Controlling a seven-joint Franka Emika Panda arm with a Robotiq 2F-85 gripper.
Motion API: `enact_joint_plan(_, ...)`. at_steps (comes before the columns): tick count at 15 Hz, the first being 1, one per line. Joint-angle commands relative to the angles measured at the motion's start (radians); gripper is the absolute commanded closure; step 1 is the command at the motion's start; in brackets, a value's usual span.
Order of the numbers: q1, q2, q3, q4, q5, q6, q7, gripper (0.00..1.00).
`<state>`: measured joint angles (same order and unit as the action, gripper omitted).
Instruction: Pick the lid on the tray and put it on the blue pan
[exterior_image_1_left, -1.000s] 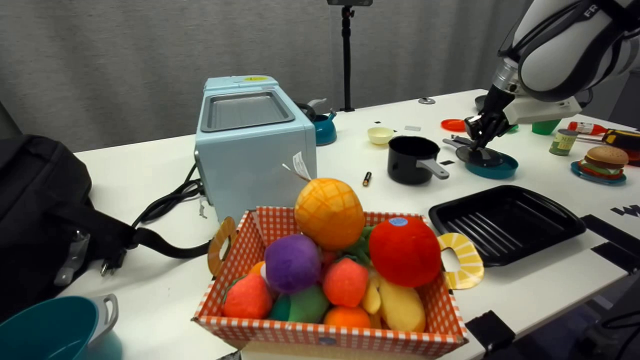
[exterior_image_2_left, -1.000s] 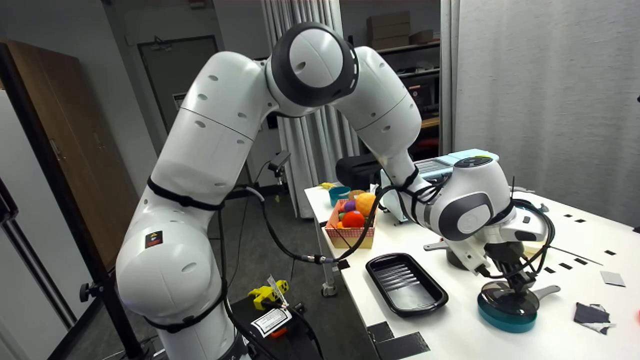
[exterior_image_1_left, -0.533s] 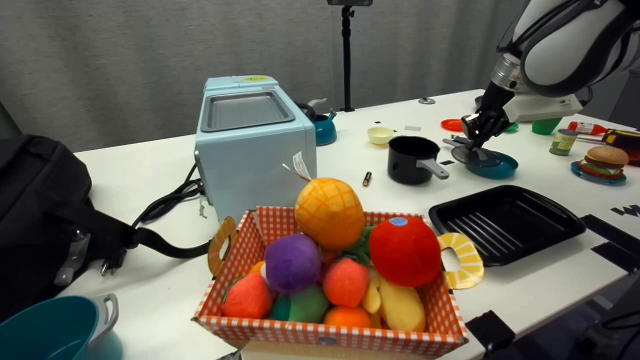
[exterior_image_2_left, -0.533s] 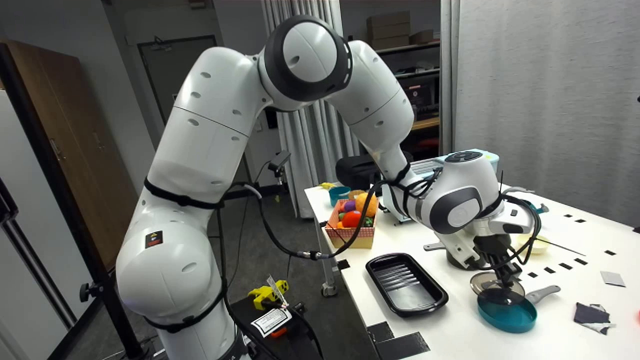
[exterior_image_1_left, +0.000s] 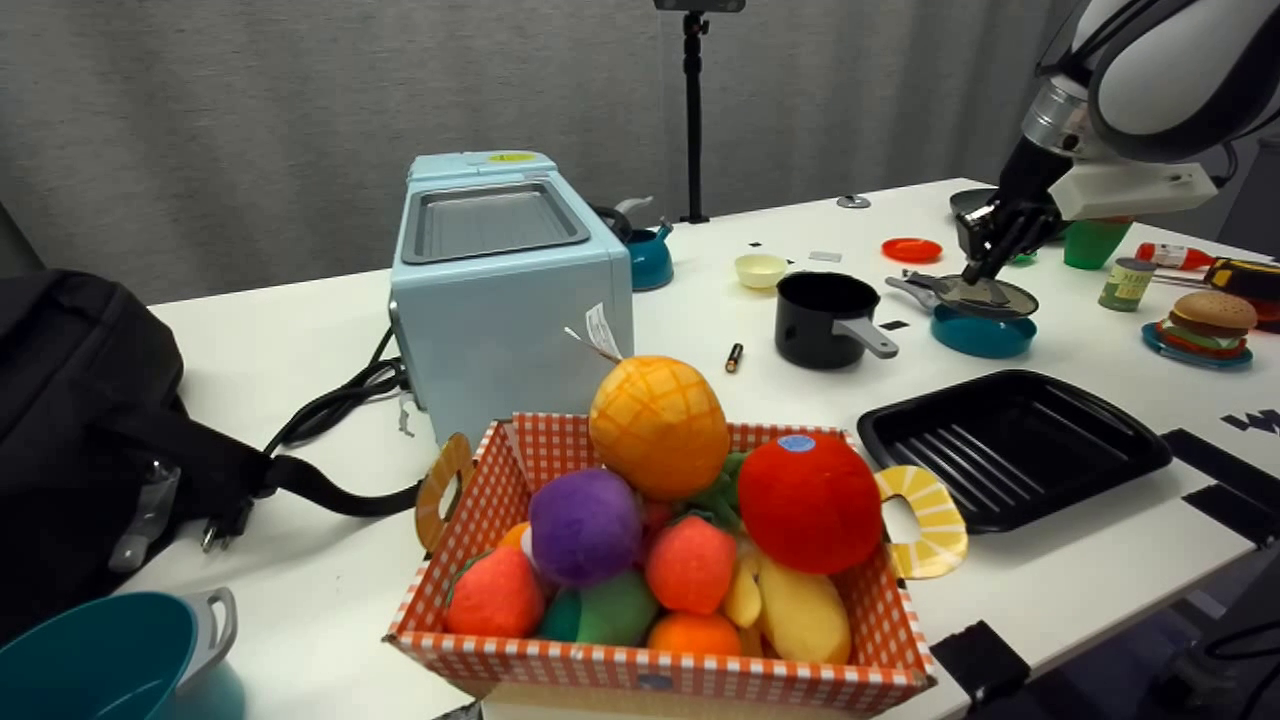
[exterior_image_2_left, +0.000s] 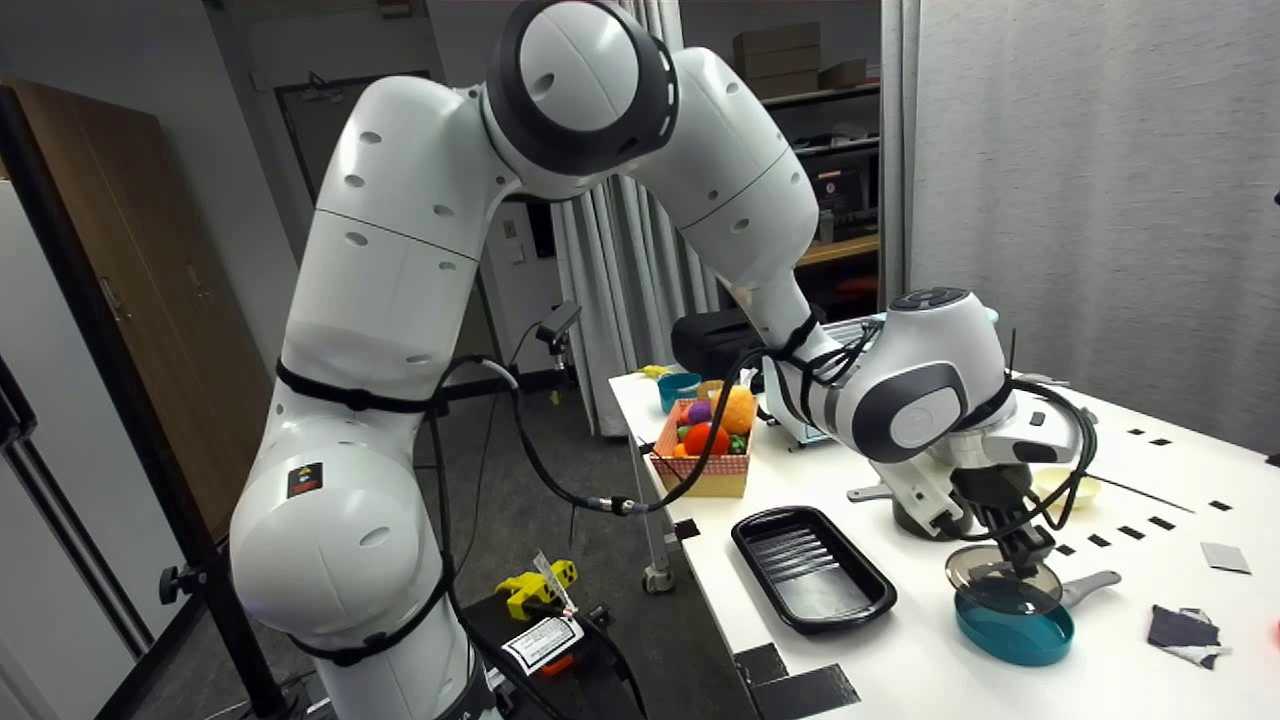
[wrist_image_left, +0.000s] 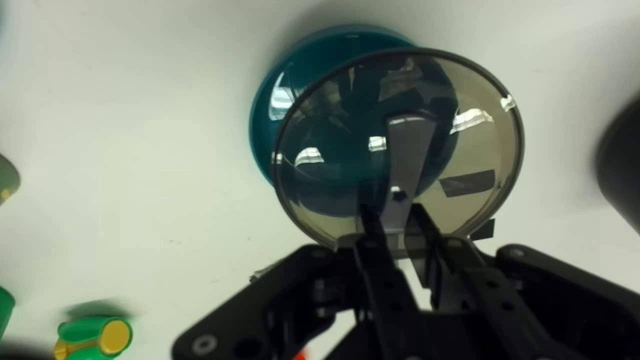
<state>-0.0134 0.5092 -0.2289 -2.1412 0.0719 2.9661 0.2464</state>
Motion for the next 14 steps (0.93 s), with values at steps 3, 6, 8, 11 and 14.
enact_joint_plan(3, -0.005, 0.014, -0.041, -0.018, -0.024, 0.028, -0.015, 0.95)
enact_joint_plan(6, 0.002, 0.037, -0.051, 0.009, -0.029, 0.024, -0.009, 0.95)
enact_joint_plan(8, 0.007, 0.05, -0.05, 0.023, -0.034, 0.02, -0.009, 0.95)
enact_joint_plan(11, 0.015, 0.074, -0.049, 0.047, -0.042, 0.017, -0.007, 0.95)
enact_joint_plan(14, 0.024, 0.102, -0.051, 0.072, -0.045, 0.015, -0.005, 0.95)
